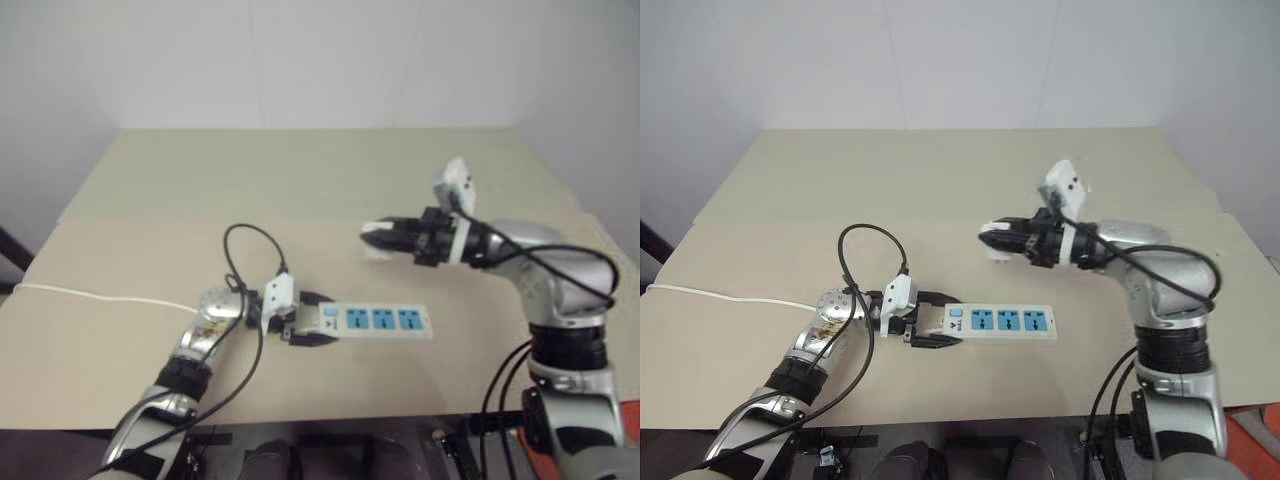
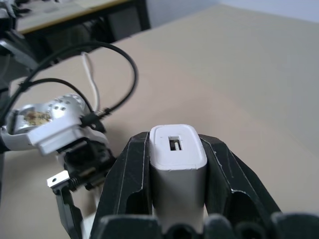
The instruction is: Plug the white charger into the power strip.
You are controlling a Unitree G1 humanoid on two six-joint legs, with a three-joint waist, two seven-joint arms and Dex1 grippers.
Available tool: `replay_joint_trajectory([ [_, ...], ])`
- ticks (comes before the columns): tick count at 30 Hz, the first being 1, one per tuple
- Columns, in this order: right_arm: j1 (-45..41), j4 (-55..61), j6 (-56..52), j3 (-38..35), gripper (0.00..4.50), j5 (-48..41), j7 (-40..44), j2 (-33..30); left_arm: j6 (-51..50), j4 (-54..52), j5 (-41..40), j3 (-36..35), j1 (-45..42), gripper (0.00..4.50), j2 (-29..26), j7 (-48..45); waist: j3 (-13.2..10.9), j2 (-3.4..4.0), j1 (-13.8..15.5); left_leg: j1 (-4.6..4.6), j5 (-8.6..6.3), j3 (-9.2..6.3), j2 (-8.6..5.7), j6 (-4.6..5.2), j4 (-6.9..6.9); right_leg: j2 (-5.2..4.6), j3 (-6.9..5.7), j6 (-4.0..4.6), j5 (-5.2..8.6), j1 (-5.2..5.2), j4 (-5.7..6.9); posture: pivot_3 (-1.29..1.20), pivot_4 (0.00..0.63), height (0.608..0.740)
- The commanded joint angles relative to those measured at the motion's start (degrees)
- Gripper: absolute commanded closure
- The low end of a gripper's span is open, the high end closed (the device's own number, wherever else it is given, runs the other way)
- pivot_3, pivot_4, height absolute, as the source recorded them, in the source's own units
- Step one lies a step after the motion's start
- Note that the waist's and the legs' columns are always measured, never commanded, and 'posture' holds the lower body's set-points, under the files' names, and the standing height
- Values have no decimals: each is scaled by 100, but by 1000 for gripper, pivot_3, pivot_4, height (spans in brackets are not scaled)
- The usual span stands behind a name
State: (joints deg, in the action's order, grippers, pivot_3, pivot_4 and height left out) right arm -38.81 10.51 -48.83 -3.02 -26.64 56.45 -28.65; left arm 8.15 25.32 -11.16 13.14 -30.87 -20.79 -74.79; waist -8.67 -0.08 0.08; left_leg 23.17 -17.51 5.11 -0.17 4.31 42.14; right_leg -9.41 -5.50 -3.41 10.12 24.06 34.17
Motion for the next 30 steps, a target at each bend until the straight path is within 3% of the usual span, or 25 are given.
replay_joint_trajectory([
  [1,284,122,650,166,3384,-131,184,120,-102,46,199,-2,10,1254,-144,179,0,0,-1,-2,0,0,0,0,-1,2,-1,0,0,-3,-1,0,150,740],
  [7,809,-261,1538,555,3384,-62,698,187,-164,-50,189,5,47,1254,-222,135,0,0,-57,-4,0,1,-1,0,-2,7,1,0,0,-3,-2,0,150,740],
  [18,810,-1235,2654,1122,3384,263,1032,557,-193,-147,172,26,94,1254,-324,96,0,0,-91,-13,2,4,2,-4,-9,8,6,1,0,-3,-2,0,150,740],
  [30,641,-1970,3225,1060,3384,417,1301,443,-280,-351,161,30,211,1254,-428,121,1,1,-109,-27,8,8,6,-13,-24,12,7,3,1,-6,-2,0,150,740],
])
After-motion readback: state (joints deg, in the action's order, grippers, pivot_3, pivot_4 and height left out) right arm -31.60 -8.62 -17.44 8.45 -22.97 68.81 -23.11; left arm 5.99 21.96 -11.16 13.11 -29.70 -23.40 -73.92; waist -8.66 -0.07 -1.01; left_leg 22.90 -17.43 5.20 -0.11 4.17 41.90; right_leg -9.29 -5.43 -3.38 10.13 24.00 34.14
